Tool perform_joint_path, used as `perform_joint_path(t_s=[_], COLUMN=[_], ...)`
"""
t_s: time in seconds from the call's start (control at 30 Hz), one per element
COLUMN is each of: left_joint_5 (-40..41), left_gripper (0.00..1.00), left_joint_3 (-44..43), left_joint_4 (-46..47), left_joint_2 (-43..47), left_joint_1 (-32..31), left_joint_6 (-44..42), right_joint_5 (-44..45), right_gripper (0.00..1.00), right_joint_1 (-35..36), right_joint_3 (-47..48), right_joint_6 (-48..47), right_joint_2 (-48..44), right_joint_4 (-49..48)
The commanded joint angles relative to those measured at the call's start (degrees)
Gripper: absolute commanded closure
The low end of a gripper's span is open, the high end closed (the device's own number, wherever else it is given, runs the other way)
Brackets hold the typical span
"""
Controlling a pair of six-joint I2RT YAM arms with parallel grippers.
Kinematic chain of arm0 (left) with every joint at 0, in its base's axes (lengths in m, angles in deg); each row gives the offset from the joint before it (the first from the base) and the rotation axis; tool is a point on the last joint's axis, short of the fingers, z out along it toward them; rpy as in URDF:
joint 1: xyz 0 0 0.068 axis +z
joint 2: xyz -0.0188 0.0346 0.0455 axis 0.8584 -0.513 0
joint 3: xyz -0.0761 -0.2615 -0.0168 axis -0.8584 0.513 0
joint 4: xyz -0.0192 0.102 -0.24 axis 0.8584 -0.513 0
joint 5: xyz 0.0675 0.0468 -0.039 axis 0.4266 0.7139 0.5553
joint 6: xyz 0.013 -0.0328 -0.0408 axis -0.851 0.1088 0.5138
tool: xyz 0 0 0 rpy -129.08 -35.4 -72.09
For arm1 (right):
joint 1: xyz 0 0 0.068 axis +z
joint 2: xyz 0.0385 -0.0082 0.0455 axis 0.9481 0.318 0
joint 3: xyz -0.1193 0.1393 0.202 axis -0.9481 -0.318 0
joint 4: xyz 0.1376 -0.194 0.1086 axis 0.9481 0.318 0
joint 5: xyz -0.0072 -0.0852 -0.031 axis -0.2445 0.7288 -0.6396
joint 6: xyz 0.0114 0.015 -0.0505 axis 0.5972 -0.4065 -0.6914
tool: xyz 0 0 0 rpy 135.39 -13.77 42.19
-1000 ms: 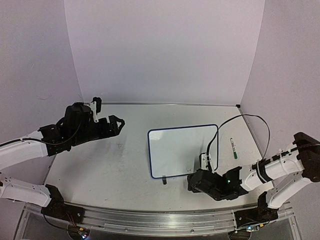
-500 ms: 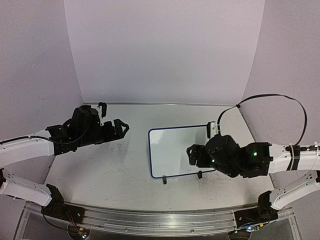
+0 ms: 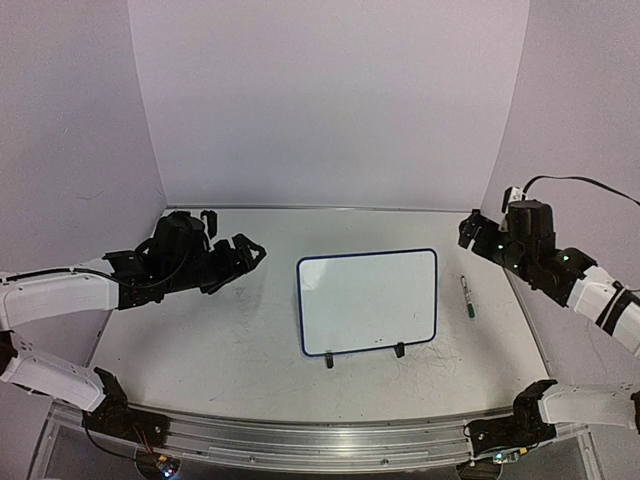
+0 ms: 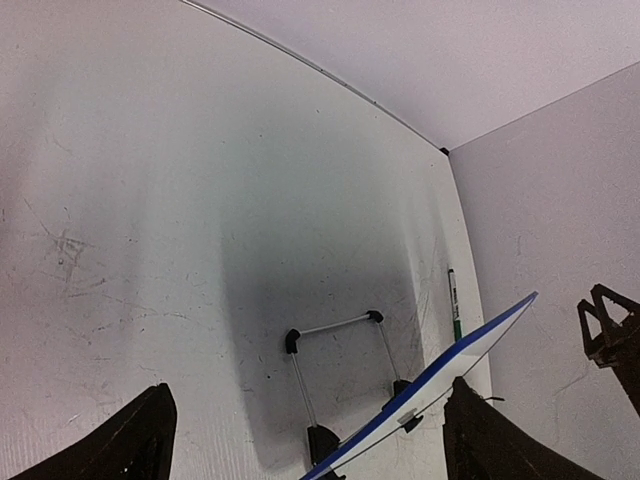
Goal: Write a sentence on the whiteboard
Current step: Adjust the whiteboard on the whiteboard stand.
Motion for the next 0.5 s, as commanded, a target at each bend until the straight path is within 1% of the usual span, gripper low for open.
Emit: perform_joint_path(t_s=[0.0, 0.1, 0.23, 0.37, 0.47], left_joint_5=[1.6, 2.4, 1.5, 0.7, 0.8], left_gripper=[0.06, 0.06, 0.06, 0.06, 0.06], left_joint_3=[-3.1, -2.9, -2.5, -0.4, 0.9], left_joint_4=[1.9, 1.9, 1.9, 2.1, 2.1], left_joint_2=[-0.5, -0.4, -0.5, 0.8, 2.2], left_joint_1=[-0.1, -0.1, -0.2, -0.2, -0.2], left_joint_6=[4.1, 5.9, 7.8, 9.9, 10.0], right_joint_5=[-22.5, -27.0, -27.2, -29.9, -29.1], right_gripper=[0.02, 0.02, 0.02, 0.02, 0.02], right_joint_1=[-10.5, -13.0, -13.8, -14.7, -14.7], right_joint_3=[-3.5, -4.9, -7.7, -10.2, -11.2], right_joint_6=[-1.6, -0.9, -2.1, -4.3, -5.5], right_joint_2=[0.6, 2.0, 1.7, 3.2, 4.9], right_joint_4=[-6.7, -7.5, -7.5, -8.0, -9.4])
